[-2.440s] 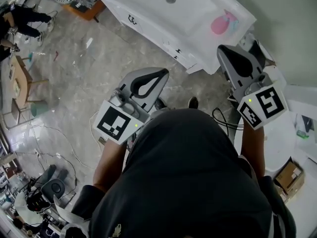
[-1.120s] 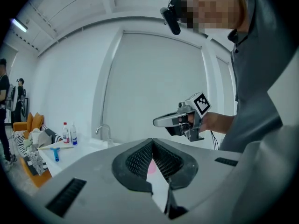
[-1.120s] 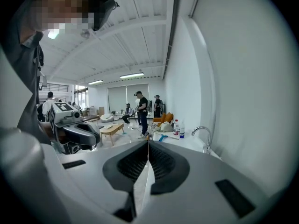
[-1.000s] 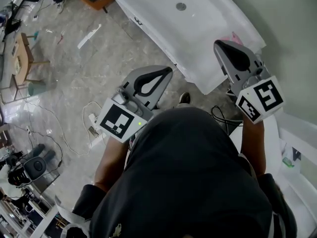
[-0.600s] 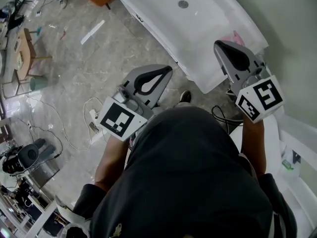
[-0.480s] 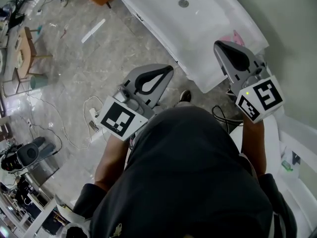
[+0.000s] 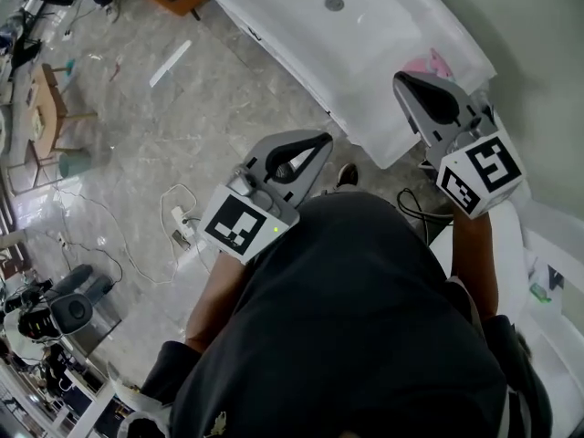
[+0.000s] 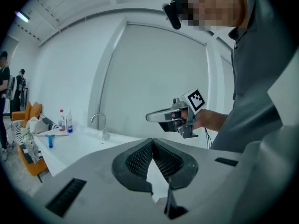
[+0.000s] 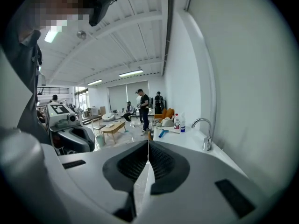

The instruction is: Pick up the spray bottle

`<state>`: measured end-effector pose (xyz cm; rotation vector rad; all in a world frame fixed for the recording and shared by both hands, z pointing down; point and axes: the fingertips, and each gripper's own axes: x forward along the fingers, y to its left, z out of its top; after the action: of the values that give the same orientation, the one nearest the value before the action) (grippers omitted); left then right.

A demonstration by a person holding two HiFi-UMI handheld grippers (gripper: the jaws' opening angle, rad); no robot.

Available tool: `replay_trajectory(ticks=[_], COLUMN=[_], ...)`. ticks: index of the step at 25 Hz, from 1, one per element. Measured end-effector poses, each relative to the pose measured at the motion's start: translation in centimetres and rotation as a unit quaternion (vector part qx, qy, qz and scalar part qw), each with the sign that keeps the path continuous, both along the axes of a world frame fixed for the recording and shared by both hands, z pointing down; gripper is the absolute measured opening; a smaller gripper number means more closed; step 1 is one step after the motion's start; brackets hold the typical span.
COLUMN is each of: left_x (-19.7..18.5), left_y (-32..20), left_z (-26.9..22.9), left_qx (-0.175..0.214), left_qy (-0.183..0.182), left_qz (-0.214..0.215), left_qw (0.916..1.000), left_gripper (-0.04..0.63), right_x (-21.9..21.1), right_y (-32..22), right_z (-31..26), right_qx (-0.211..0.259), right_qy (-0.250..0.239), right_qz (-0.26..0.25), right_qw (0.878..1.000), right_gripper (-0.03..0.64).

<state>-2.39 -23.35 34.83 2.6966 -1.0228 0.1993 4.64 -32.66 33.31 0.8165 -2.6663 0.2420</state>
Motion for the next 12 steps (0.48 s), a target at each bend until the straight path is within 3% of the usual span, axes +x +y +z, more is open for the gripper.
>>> replay_trajectory(ticks=[4, 12], left_x=[-2.1, -6.9], left_y=[-0.9, -2.8], left_z=[-1.6, -1.6], left_qx=[0.018, 0.031], left_qy=[-0.022, -0.018], left_qz=[0.038, 0.083], left_qw=[0.9989, 0.9959], left_gripper=[0.005, 0.005], right_x=[-1.4, -5.9], right_y=[0.1, -0.5], right_z=[-1.8, -1.4], right_qx=[0.002, 0.003], right_qy=[-0.011, -0.005], right_qz=[0.029, 0.072], right_qw=[1.000, 0.997], right_gripper=[0.009, 0.009])
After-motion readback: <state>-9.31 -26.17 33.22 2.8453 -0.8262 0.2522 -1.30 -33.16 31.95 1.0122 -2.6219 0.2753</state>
